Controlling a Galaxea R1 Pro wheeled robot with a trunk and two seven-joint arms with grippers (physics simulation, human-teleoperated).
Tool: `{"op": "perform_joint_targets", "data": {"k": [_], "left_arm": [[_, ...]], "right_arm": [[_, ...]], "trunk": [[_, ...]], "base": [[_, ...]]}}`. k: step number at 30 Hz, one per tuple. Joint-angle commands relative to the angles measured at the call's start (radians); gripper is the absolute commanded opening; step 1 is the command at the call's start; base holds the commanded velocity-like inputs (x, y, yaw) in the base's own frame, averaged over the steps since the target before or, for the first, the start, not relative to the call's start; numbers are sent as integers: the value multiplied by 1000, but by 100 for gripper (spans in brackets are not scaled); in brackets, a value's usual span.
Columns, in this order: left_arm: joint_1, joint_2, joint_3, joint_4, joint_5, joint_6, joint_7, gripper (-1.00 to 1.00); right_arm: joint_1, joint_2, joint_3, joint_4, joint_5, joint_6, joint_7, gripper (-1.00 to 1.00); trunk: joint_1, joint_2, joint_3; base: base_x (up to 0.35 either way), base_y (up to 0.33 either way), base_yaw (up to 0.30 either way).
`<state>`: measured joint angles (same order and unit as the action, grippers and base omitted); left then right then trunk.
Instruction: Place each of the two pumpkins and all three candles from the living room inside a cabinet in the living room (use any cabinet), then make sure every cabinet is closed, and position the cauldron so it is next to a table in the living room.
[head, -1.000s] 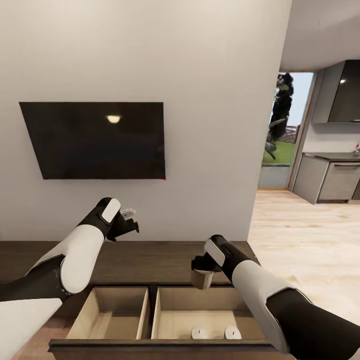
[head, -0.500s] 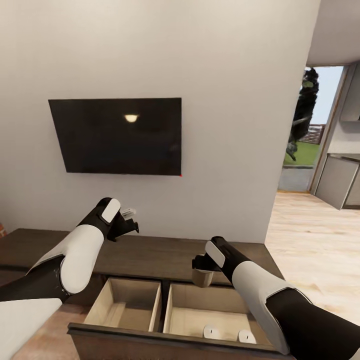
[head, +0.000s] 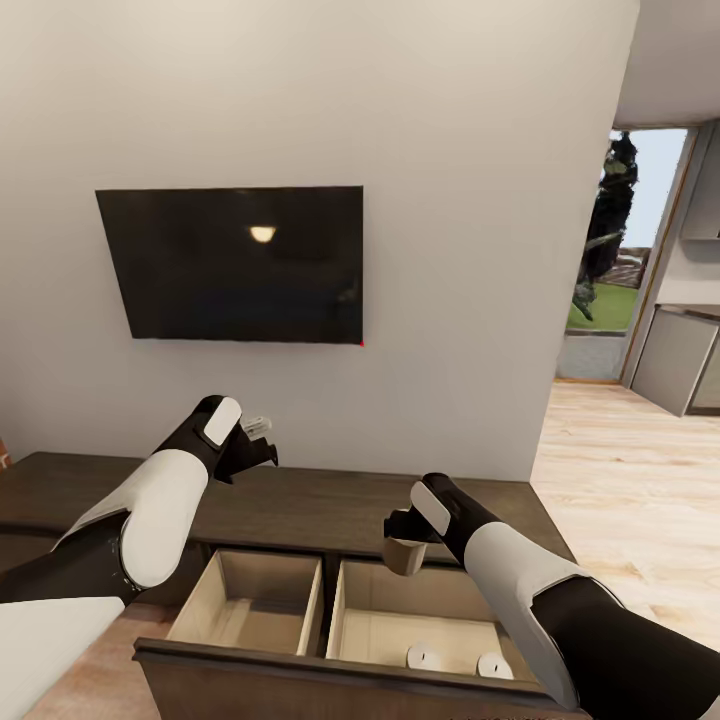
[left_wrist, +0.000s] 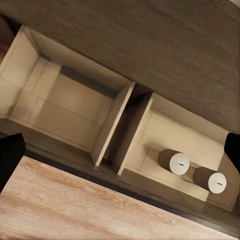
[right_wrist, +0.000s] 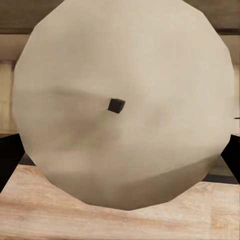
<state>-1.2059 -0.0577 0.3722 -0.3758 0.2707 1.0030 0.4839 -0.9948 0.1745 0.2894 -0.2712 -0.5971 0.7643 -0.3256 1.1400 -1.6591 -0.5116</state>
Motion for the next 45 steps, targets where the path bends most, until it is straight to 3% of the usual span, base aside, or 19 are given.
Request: {"op": "perform_joint_targets", "data": {"k": [1,5,11,18,21,22,27,31,45], "left_arm": [[-1,-1,3,-2,10,2,10,100],[-1,-1,5,-2,11,2,10,100],[-1,4,59,-2,9,2,11,100],[-1,5,67,1,9,2,12,100],[0,4,68,2,9,2,12,100],[-1,4,68,3,9,2,12,100],[0,3,69,3,9,2,12,100],[0,0,70,3,9,3,44,100],[-4,6,70,5,8,6,67,100]], "right_arm": [[-1,0,4,-1,-8,3,-8,-100],[0,0,4,15,-9,3,-8,-100],[1,0,6,24,-9,3,-8,-100],[1,0,10,3,-8,12,-8,-100],[1,0,13,-72,-6,53,-12,-100],[0,0,13,-131,-5,130,-14,-100],[-5,0,14,-172,-2,196,-17,-100],[-45,0,14,-179,0,240,-19,-100],[-58,0,14,-174,-1,250,-18,-100]], "trunk": [[4,-8,-4],[19,-36,-17],[42,-78,-36],[69,-127,-58],[81,-148,-67],[84,-155,-70],[104,-190,-86],[119,-218,-98],[173,-316,-142]], "base": [[0,0,0],[0,0,0],[0,0,0],[0,0,0],[0,0,0],[0,0,0],[0,0,0],[0,0,0],[0,0,0]]}}
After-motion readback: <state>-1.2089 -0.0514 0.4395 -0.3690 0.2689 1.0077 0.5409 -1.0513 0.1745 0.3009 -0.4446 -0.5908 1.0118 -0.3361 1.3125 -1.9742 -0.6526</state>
